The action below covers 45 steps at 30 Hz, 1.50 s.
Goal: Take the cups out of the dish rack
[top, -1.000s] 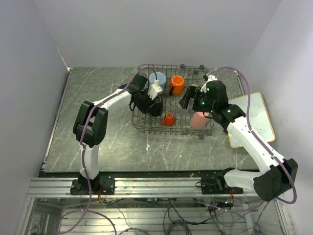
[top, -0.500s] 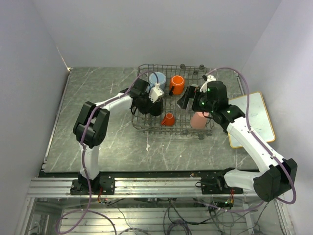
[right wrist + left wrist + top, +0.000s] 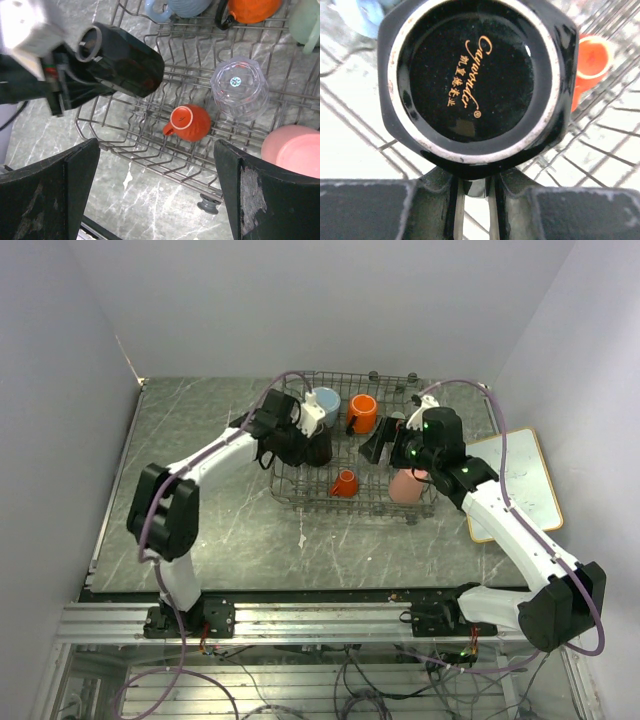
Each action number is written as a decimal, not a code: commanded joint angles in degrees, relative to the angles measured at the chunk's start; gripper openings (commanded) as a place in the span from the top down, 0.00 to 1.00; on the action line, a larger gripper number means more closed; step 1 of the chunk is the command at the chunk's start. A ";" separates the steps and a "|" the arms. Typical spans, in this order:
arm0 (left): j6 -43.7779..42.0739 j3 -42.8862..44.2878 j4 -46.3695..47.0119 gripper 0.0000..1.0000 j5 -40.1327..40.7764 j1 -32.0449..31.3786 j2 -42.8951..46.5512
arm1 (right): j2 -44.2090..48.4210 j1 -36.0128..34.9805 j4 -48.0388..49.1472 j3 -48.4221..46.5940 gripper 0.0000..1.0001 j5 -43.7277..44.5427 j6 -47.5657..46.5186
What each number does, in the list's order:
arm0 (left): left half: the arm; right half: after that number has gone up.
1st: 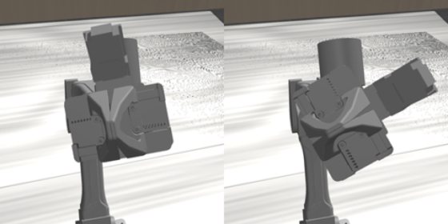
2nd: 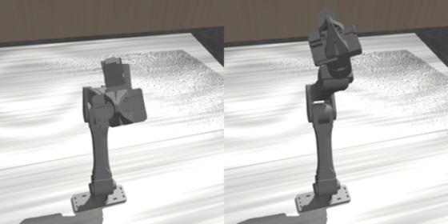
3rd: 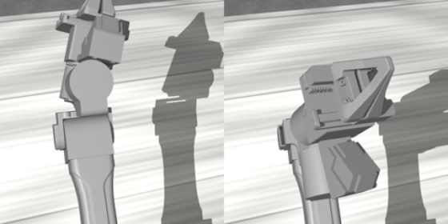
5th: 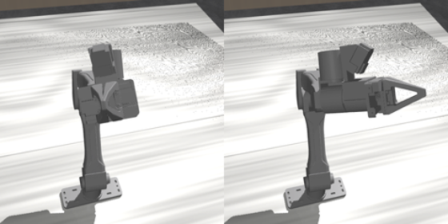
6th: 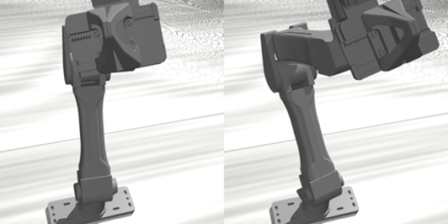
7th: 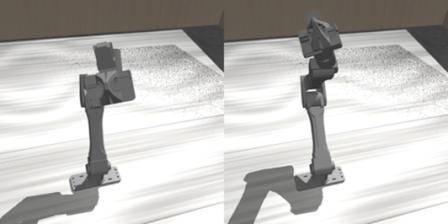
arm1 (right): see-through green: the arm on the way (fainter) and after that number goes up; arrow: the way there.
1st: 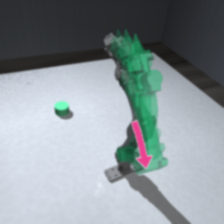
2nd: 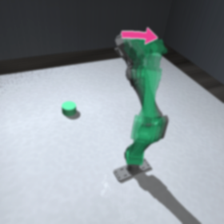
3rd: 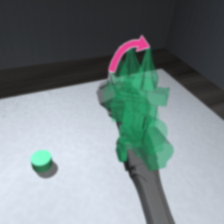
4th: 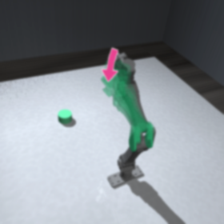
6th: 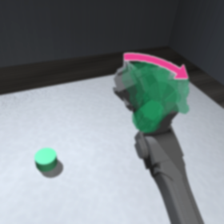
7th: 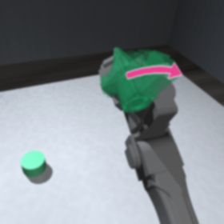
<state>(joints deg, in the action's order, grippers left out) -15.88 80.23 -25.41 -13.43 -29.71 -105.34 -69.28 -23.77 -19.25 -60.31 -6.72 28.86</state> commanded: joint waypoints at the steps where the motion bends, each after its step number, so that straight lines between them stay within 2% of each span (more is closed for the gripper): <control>1: 7.67 2.96 3.77 0.93 -1.93 0.90 9.35 | 0.00 0.32 3.23 0.81 0.03 -2.04 0.17; 4: 13.06 3.99 2.07 0.93 -4.76 3.34 10.35 | 0.39 0.39 4.51 1.34 0.03 -3.15 -0.01; 10: 24.57 7.70 -3.30 0.93 -21.90 12.73 10.09 | 1.45 0.32 11.48 4.87 0.00 -7.98 -8.25; 12: 28.10 7.88 -3.85 0.93 -29.26 15.32 10.12 | 4.23 0.22 20.10 10.54 0.00 -9.19 -11.83; 16: 33.54 5.73 -2.86 0.93 -41.22 17.02 11.58 | 9.49 0.21 45.76 21.86 0.01 -8.08 -17.02; 18: 37.19 3.62 0.52 0.93 -45.08 16.97 13.31 | 7.50 0.10 49.15 21.58 0.04 -10.83 -19.19; 20: 41.29 1.58 4.43 0.93 -47.29 17.01 15.30 | 4.92 -0.88 50.73 20.14 0.05 -12.48 -20.56; 25: 49.48 -2.35 12.29 0.93 -53.79 16.48 18.75 | 3.00 -6.24 60.76 21.70 0.05 -10.34 -25.51; 29: 54.81 -5.20 18.54 0.93 -57.95 15.25 21.56 | 1.11 -8.91 62.68 20.08 0.06 -9.29 -28.19; 33: 59.78 -7.41 24.21 0.93 -59.19 13.25 23.75 | 0.00 -9.45 65.25 18.43 0.07 -9.23 -26.62; 38: 61.58 -7.91 26.20 0.93 -60.08 10.69 24.54 | -1.88 -9.59 66.64 15.92 0.10 -9.72 -24.67; 45: 61.77 -7.93 25.92 0.93 -61.73 9.59 25.26 | -1.93 -9.52 66.58 14.70 0.24 -12.17 -24.20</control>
<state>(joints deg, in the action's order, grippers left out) 42.94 71.70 -3.64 -70.63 -19.97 -82.72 -71.20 -33.12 45.56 -43.88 -17.04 4.19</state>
